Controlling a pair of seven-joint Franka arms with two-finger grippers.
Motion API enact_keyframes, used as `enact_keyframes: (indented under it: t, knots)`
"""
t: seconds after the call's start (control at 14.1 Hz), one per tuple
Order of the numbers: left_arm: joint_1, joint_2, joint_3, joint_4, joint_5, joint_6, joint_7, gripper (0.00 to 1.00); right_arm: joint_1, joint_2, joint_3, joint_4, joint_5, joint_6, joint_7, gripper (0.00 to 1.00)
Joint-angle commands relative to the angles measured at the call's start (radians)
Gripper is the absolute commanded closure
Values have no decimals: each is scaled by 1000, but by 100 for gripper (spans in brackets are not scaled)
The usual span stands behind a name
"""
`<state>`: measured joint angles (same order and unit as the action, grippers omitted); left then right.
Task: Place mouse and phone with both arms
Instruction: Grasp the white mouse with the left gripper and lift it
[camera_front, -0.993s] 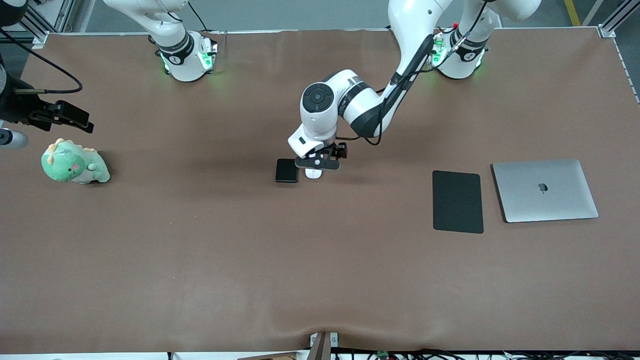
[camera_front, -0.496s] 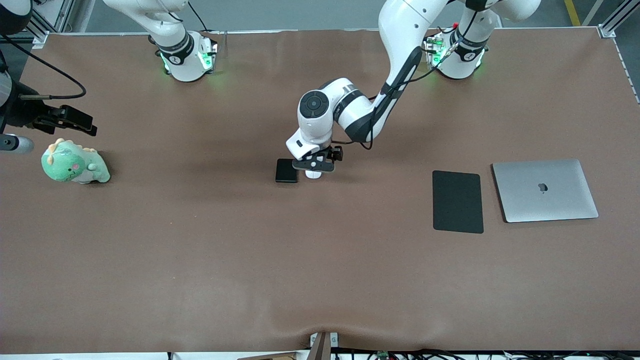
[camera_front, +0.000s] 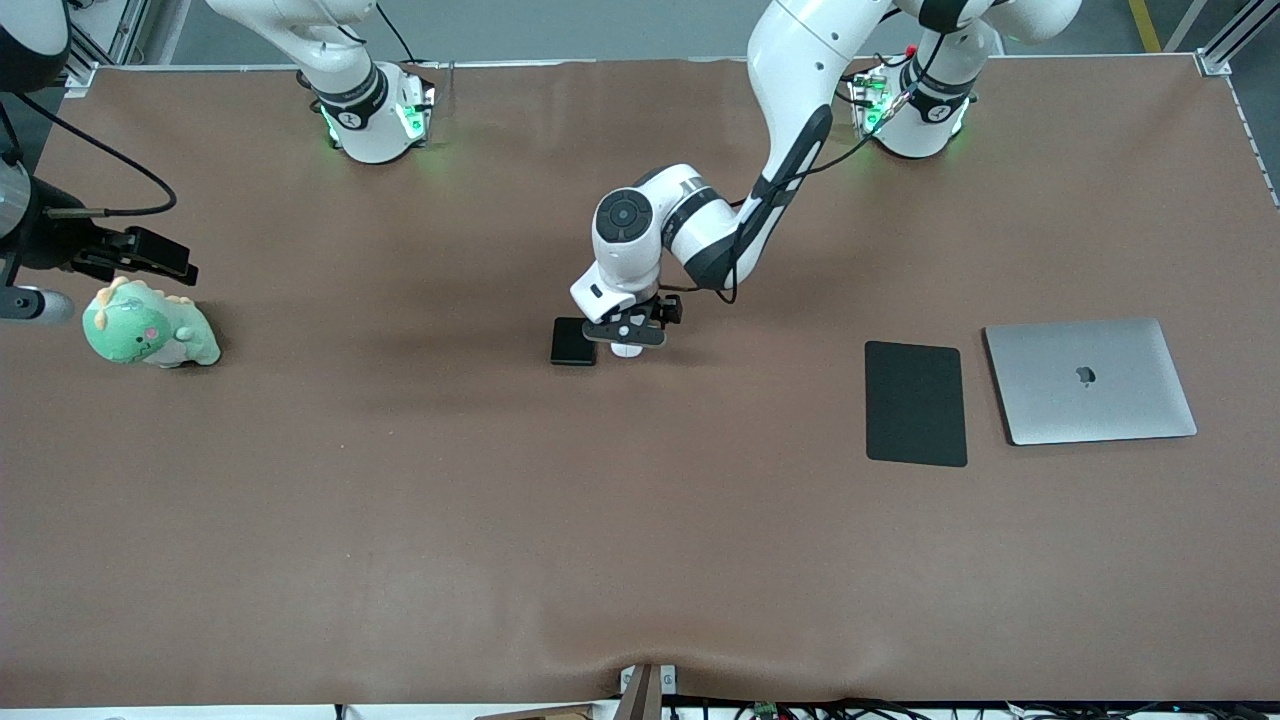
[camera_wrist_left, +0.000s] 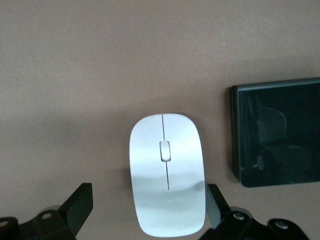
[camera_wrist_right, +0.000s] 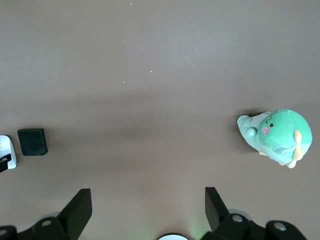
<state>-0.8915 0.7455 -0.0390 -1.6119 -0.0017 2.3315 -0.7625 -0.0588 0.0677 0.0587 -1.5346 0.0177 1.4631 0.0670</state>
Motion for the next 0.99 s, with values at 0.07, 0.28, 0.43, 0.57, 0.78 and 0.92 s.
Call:
enact_keyframes:
  t: [0.07,0.28,0.43,0.57,0.78,0.92]
  knots:
    - [-20,34,13,30,8,12,-26,0,11,70,3,31,10,8,-10,0]
    - [-23,48,14,32,8,34,-29,0,31,129,3,31,8,20,-10,0]
    - [-23,54,14,46,9,34,-53,40,37,135,3,31,10,37,-10,0]
    - [-23,52,14,46,32,32,-67,100,42,147,4,30,11,62,-9,0]
    - [-20,46,14,47,45,32,-96,100,47,158,3,30,11,63,-9,0]
    - [-18,37,16,50,45,26,-110,100,47,159,3,30,13,63,-9,0]
